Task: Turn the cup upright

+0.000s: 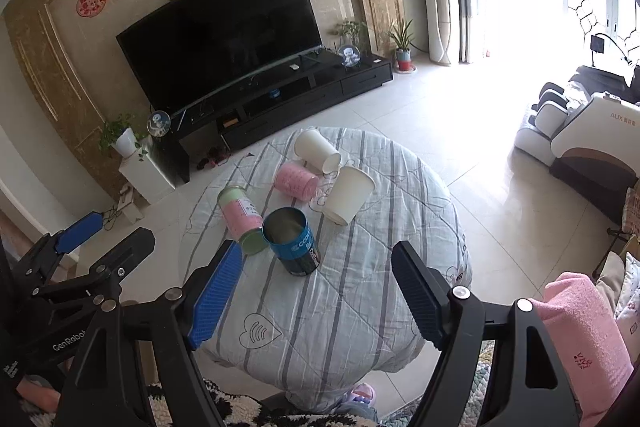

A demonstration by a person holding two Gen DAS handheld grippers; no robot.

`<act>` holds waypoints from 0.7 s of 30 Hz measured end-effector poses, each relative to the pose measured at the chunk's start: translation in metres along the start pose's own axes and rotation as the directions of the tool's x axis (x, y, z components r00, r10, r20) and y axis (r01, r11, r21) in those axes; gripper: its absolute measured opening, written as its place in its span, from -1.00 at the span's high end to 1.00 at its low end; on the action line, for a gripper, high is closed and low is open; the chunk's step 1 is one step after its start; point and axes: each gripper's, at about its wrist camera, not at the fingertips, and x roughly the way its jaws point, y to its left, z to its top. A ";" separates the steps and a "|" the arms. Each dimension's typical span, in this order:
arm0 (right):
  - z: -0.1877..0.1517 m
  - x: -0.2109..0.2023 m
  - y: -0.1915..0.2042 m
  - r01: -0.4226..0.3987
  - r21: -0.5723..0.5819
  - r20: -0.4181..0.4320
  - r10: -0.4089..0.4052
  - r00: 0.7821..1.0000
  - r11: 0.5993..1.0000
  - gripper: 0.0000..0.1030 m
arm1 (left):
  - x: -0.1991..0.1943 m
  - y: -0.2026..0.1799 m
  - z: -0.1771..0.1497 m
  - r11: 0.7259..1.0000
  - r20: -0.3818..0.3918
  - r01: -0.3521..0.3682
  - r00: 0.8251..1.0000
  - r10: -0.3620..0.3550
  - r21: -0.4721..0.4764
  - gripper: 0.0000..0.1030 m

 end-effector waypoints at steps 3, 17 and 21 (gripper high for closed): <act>0.000 -0.005 0.001 -0.001 0.002 0.019 0.001 1.000 1.000 -0.53 | -0.006 0.001 -0.001 1.000 0.020 -0.019 1.000 0.018 0.013 -0.81; 0.001 -0.009 0.009 0.003 -0.009 0.056 -0.003 0.998 1.000 -0.57 | -0.016 0.004 0.000 0.999 0.071 -0.036 0.997 0.035 0.019 -0.89; 0.001 -0.009 0.009 0.006 -0.010 0.055 -0.005 0.998 1.000 -0.57 | -0.016 0.004 0.000 0.999 0.073 -0.035 0.997 0.034 0.017 -0.90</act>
